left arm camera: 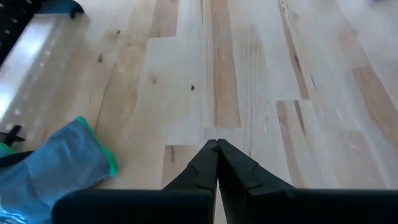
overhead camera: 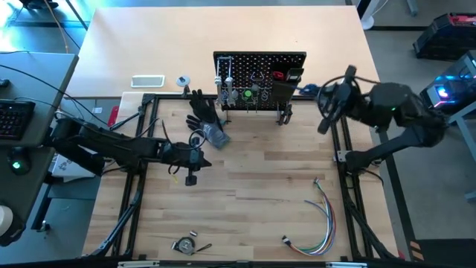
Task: Hang tools onto peg board
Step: Hang the blue pick tool on the pegboard
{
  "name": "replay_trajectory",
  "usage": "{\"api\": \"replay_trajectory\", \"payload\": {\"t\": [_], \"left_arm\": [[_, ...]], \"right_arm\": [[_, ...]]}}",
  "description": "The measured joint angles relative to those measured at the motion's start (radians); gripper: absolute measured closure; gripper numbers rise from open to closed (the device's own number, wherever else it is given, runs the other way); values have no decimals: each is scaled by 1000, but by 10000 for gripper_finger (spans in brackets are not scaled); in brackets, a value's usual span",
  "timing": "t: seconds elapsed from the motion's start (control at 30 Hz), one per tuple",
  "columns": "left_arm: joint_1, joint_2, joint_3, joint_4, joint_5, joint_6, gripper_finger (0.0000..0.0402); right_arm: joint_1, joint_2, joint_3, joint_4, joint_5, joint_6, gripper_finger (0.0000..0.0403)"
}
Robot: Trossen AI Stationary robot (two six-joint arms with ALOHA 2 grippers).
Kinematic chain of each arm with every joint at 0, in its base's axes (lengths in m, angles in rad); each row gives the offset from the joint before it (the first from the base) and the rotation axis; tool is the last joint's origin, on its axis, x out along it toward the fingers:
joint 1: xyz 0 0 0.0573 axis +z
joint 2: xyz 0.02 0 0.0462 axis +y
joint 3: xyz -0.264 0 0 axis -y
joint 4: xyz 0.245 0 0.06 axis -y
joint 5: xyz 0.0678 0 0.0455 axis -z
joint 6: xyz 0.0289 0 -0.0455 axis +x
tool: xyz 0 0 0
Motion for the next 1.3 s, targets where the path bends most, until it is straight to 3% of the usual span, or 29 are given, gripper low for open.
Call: {"api": "replay_trajectory", "payload": {"t": [0.37,0.67,1.3], "left_arm": [[0,52,-1,2,24,-8,401],[0,52,-1,8,24,-8,401],[0,52,-1,30,39,-16,402]], "right_arm": [[-16,162,464,-376,95,0,389],[-120,251,711,-607,77,44,389],[-378,279,740,-877,-94,138,389]]}}
